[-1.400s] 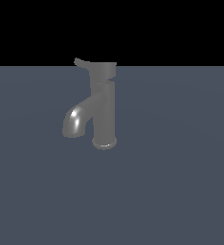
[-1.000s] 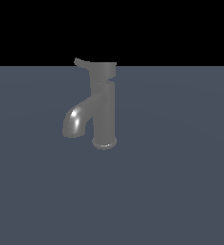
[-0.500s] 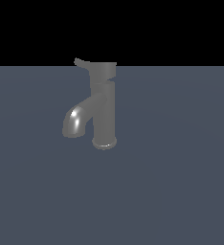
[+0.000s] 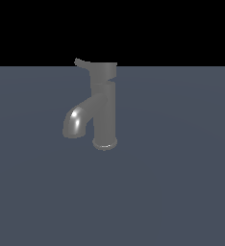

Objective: Turn on the faucet by rotating a designated handle.

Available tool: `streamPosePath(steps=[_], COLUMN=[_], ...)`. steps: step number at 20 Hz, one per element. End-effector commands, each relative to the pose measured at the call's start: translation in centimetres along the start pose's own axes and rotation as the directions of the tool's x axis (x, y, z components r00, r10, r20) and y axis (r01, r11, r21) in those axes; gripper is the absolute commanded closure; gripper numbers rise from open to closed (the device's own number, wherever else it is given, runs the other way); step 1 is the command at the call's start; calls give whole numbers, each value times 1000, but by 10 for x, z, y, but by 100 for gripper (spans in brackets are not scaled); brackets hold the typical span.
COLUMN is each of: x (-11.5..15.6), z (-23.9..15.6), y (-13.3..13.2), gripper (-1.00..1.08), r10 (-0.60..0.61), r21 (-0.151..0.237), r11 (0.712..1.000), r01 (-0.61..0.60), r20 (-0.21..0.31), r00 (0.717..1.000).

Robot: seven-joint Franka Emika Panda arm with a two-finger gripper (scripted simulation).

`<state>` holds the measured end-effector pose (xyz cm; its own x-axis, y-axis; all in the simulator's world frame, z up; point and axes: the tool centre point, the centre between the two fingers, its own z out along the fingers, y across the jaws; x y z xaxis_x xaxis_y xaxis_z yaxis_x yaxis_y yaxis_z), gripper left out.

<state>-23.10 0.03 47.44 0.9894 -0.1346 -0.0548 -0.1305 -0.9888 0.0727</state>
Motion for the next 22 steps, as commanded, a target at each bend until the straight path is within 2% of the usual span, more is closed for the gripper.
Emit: streamPosePath(steps=[1, 6, 11, 16, 22], x=[8, 28, 50, 73, 99], z=[0, 2, 5, 9, 17], y=[-2, -9, -17, -25, -35], gripper=[108, 108, 108, 108, 108], r10=[41, 147, 262, 372, 498], r21=[-1, -2, 0, 3, 9], r11=[999, 989, 965, 928, 867], r01=[-41, -147, -262, -372, -498], r20=[-2, -7, -12, -17, -20], r00=[999, 989, 965, 928, 867])
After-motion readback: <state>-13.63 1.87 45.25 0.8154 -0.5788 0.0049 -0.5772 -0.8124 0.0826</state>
